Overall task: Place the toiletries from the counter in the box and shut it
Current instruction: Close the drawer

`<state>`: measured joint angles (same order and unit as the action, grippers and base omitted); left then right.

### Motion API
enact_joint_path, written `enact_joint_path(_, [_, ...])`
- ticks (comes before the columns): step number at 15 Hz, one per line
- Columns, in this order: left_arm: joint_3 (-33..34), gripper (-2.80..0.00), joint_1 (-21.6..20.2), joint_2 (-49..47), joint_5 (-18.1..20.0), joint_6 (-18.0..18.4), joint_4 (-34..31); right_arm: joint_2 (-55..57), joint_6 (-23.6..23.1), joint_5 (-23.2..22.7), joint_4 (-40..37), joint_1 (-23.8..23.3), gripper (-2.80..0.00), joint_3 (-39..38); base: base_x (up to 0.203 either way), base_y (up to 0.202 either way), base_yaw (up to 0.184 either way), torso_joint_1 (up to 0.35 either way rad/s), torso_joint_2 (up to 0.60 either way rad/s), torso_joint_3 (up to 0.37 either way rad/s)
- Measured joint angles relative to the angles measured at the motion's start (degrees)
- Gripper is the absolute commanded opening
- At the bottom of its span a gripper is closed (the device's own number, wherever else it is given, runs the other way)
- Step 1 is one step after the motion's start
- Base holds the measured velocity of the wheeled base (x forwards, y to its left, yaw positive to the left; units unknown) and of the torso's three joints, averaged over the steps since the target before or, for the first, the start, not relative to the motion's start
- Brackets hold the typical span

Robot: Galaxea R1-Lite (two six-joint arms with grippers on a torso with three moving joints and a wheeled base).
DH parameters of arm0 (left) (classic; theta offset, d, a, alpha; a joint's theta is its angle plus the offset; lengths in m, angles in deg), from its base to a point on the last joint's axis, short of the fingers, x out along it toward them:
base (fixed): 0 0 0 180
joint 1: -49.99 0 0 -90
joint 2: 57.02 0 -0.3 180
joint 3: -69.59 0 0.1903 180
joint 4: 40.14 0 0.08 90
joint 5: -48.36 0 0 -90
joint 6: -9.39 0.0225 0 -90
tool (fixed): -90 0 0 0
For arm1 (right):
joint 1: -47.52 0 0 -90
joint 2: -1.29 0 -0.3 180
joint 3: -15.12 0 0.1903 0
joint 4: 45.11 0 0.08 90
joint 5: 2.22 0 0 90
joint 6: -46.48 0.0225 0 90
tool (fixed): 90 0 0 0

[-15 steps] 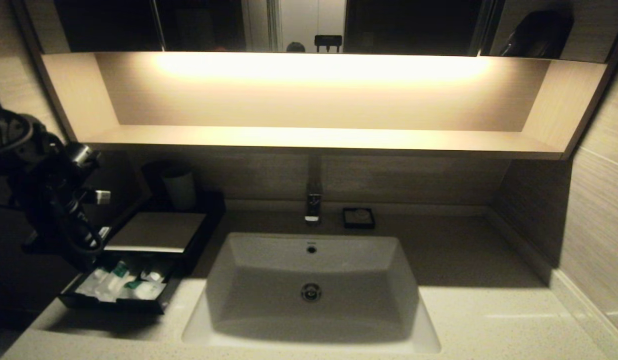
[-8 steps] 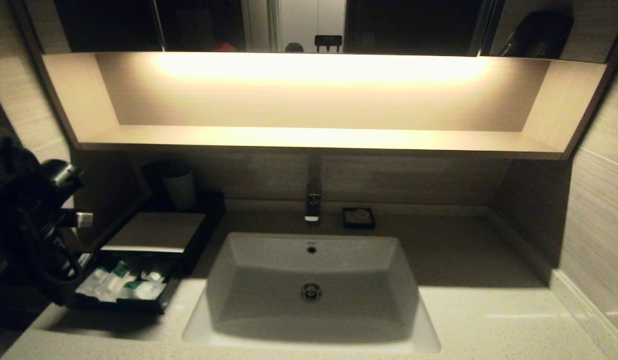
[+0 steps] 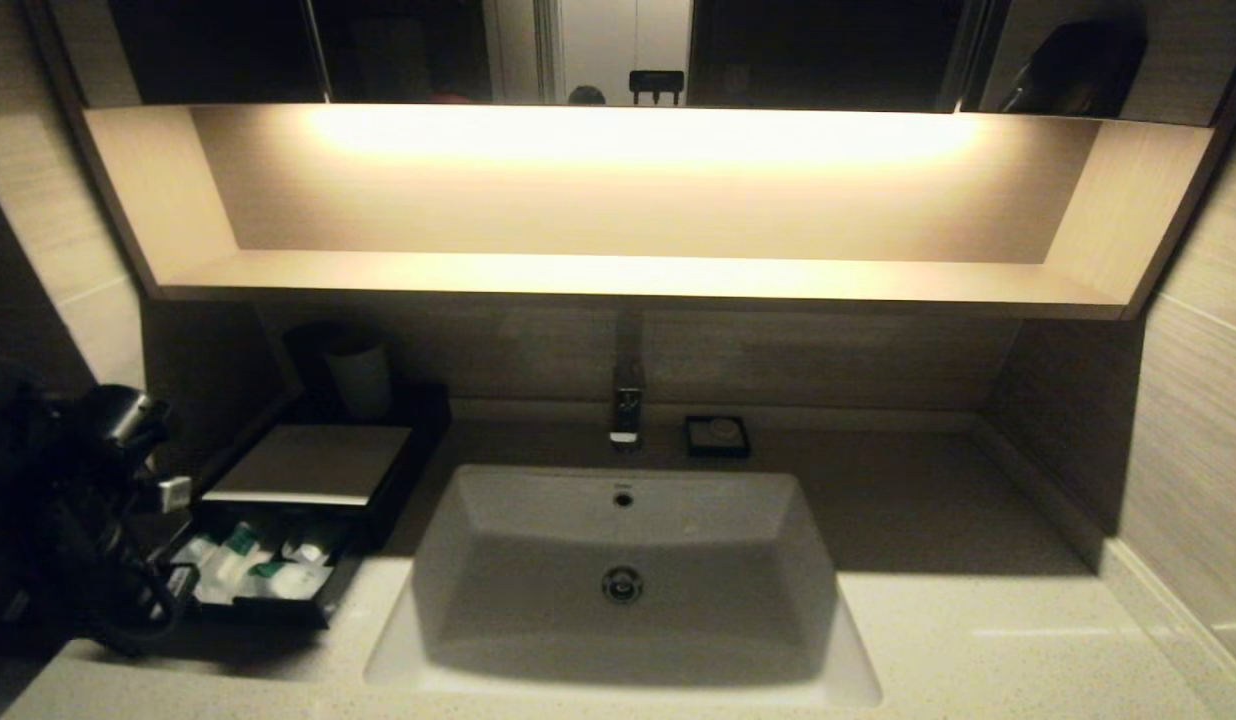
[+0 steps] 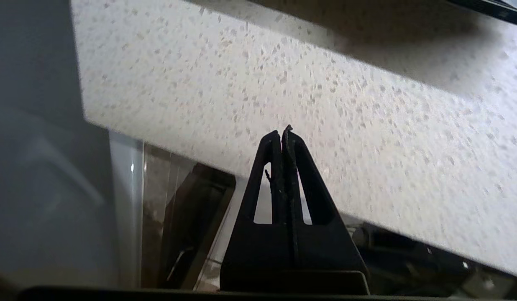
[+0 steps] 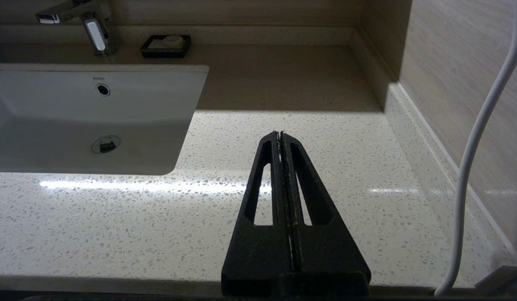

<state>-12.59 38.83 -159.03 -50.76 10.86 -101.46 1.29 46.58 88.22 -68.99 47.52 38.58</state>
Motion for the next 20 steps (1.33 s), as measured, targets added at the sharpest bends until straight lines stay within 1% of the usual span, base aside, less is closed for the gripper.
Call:
enact_joint_path(3, [2.8, -2.8, 0.0, -1.0, 0.0, 0.0, 3.3, 0.0, 0.0, 0.0, 0.0, 0.0, -2.8, 0.0, 0.0, 0.0, 0.0, 0.0, 0.0, 0.0])
enact_joint_path(7, [4.0, -2.8, 0.0, -3.4, 0.3, 0.0, 7.3, 0.0, 0.0, 0.0, 0.0, 0.0, -2.8, 0.0, 0.0, 0.0, 0.0, 0.0, 0.0, 0.0])
enact_joint_path(14, [3.6, -2.8, -0.1, -7.3, 0.5, -0.1, 11.0, 0.0, 0.0, 0.0, 0.0, 0.0, -2.8, 0.0, 0.0, 0.0, 0.0, 0.0, 0.0, 0.0])
enact_joint_path(20, [2.1, -2.8, -0.1, -9.2, 0.6, -0.1, 11.8, 0.0, 0.0, 0.0, 0.0, 0.0, -2.8, 0.0, 0.0, 0.0, 0.0, 0.0, 0.0, 0.0])
